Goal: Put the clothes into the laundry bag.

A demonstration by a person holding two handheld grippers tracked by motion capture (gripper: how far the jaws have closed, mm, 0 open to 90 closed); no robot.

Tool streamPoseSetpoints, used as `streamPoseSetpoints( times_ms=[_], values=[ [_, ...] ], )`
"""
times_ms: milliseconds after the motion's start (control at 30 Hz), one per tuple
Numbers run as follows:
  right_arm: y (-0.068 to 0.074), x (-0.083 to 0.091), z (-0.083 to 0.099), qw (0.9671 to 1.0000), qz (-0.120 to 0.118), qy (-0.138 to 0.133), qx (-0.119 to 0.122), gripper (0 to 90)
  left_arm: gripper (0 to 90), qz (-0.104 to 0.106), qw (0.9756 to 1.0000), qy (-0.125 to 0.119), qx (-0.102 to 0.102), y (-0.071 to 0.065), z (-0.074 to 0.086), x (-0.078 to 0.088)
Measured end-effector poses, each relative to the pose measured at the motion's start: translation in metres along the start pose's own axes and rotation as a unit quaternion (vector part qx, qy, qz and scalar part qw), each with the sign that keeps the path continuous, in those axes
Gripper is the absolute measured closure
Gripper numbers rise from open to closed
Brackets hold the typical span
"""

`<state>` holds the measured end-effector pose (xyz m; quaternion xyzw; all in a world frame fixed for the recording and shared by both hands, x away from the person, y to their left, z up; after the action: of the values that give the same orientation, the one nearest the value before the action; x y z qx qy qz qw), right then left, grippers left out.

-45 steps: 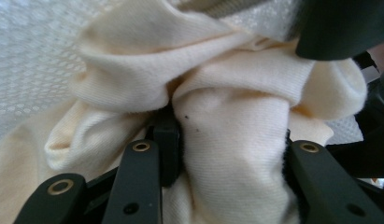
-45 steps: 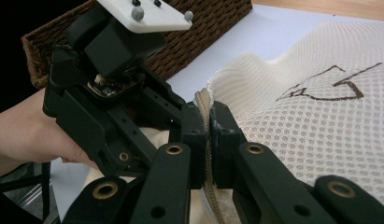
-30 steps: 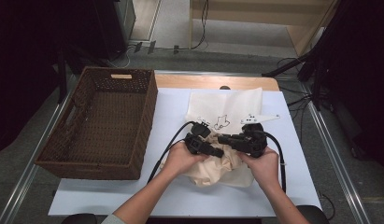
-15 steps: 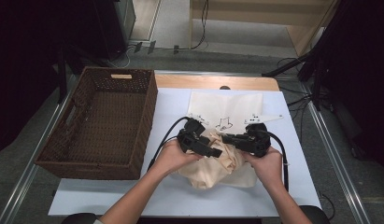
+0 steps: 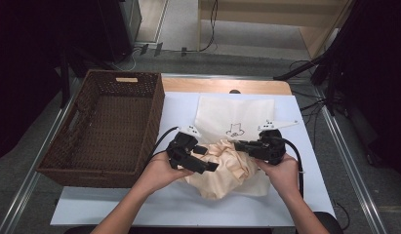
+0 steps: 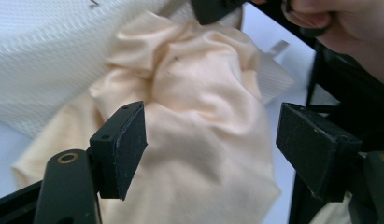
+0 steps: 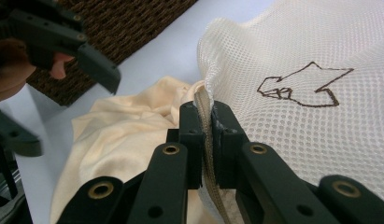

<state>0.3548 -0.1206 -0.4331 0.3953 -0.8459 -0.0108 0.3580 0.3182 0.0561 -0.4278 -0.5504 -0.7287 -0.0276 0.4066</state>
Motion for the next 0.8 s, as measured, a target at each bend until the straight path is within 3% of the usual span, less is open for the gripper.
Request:
streamPoseSetpoints(
  times_ms=[333, 467, 567, 600, 700, 800],
  values=[
    [-0.005, -0.003, -0.003, 1.0, -0.007, 0.0, -0.002, 84.6, 40.3, -0.032, 0.9995, 0.0, 0.005, -0.009, 0.027, 0.013],
    [-0.006, -0.004, -0.005, 1.0, -0.008, 0.001, -0.005, 84.6, 39.7, -0.031, 0.9995, -0.008, 0.009, -0.015, 0.038, 0.017],
    [-0.006, -0.005, -0.006, 0.9999, -0.01, 0.001, -0.007, 84.6, 40.0, -0.011, 0.9996, 0.001, 0.025, -0.017, 0.046, 0.017],
    [-0.006, -0.006, -0.006, 0.9999, -0.01, 0.0, -0.005, 84.6, 41.9, -0.011, 0.9993, 0.005, 0.034, -0.017, 0.049, 0.017],
    [-0.006, -0.008, -0.007, 0.9999, -0.012, 0.001, -0.007, 84.6, 49.0, -0.024, 0.9992, 0.003, 0.031, -0.018, 0.058, 0.018],
    [-0.007, -0.009, -0.007, 0.9999, -0.013, -0.001, -0.006, 84.6, 59.1, -0.033, 0.9985, 0.003, 0.042, -0.017, 0.067, 0.018]
  ],
)
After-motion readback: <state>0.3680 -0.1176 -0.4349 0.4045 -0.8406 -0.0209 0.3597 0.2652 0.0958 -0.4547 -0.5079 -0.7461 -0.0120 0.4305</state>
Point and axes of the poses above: each handheld gripper's, and its own axes: x roughly backward along the jaws, z roughly out of its underside, y roughly to its left, the point moved 7 cm from there along -x, roughly forward along the jaws, and after that the axes turned 4 degrees about z, right-handed, at the moved point
